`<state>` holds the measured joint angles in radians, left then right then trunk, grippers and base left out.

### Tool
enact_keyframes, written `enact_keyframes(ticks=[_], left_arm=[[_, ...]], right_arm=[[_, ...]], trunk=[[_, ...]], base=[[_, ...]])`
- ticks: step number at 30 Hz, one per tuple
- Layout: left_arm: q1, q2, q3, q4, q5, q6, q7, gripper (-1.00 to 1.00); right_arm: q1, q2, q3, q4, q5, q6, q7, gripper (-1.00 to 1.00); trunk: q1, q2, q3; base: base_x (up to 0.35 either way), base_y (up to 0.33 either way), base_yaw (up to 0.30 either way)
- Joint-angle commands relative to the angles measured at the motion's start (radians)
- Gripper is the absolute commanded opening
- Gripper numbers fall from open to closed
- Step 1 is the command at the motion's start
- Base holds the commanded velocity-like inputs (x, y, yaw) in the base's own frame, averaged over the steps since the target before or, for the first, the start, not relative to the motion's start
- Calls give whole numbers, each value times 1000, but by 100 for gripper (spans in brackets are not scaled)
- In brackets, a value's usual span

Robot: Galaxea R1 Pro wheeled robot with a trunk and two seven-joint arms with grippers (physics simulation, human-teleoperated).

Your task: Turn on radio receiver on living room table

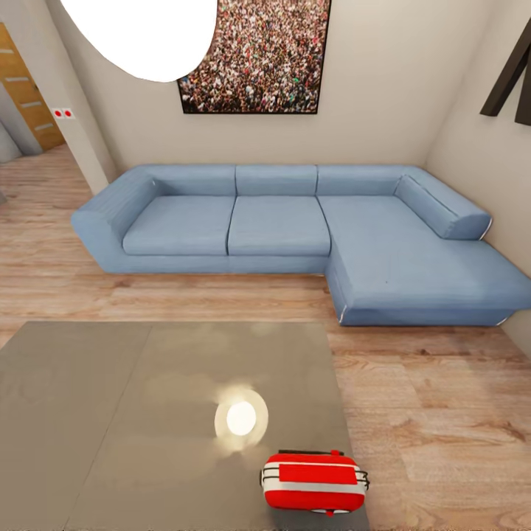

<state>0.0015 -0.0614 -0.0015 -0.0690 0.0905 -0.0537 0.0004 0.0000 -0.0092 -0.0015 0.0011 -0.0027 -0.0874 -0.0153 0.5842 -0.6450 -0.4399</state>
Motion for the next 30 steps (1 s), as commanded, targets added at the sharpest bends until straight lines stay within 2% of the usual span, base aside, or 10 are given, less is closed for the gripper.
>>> enact_keyframes(ticks=[1,30], left_arm=[[0,0,0,0,0,0,0,100],[0,0,0,0,0,0,0,100]], right_arm=[[0,0,0,0,0,0,0,100],[0,0,0,-1,0,0,0,100]], trunk=[[0,0,-2],[0,0,-49]], base=[[0,0,0],[0,0,0]])
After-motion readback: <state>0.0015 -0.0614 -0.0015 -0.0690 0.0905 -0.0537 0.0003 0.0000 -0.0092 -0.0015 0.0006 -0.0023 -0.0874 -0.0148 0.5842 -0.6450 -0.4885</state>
